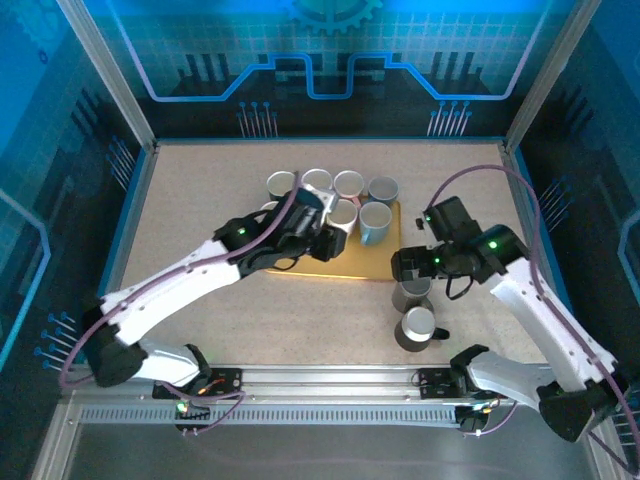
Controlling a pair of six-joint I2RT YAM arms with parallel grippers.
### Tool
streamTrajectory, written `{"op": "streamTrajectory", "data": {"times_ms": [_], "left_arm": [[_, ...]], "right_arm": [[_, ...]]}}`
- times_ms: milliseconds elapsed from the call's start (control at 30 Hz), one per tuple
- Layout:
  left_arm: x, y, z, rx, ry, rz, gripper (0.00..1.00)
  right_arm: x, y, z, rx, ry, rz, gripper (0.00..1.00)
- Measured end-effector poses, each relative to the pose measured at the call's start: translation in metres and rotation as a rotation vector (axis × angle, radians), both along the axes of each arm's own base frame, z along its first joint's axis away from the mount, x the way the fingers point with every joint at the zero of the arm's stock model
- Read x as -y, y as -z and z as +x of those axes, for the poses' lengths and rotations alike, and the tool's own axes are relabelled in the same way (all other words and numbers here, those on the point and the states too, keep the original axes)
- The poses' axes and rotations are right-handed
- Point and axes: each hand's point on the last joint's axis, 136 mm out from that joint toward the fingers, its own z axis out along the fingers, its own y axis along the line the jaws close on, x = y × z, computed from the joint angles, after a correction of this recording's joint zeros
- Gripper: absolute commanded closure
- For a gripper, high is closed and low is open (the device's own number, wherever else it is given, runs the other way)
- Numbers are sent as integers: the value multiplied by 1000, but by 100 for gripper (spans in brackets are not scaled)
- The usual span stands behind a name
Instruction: Turn the mug right side up
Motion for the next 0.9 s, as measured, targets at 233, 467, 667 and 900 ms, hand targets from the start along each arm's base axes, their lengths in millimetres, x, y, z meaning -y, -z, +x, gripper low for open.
{"op": "streamTrajectory", "data": {"times_ms": [233, 467, 667, 900], "left_arm": [[-27, 24, -19, -2, 9, 33, 51], [-20, 13, -25, 5, 50, -23, 51], [-18, 5, -30, 11, 70, -55, 51], [-17, 4, -31, 9, 78, -62, 52]], "right_arm": [[11, 51, 4, -164, 13, -198, 0], [17, 68, 8, -214, 39, -266, 0], [6, 90, 12, -267, 42, -242, 0], [2, 115, 5, -325, 51, -230, 0]]}}
